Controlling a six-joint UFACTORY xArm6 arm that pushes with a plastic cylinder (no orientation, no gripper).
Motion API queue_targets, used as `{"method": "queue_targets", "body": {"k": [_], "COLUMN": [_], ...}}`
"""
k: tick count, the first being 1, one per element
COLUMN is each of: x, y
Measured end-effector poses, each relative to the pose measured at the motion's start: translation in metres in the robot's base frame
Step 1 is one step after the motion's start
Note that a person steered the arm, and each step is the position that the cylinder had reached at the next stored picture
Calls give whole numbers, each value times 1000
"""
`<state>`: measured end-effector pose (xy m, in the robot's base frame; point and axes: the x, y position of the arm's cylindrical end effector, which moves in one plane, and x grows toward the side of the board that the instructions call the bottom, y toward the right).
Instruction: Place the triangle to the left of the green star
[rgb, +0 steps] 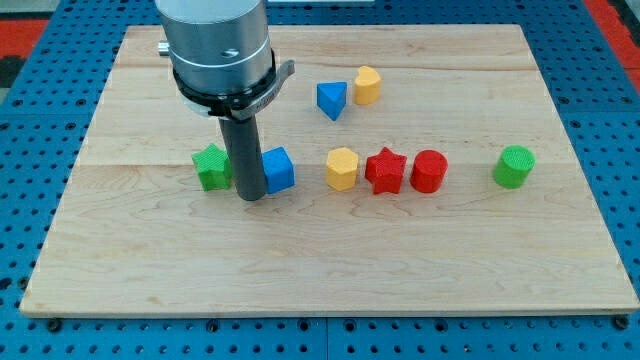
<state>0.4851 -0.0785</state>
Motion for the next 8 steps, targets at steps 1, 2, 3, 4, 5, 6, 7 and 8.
{"method": "queue_targets", "body": {"k": [1,2,3,4,5,6,7,8], "x": [0,6,5,24,71,94,75,68], "y": [0,3,-14,-10,-6,-7,58,58]}}
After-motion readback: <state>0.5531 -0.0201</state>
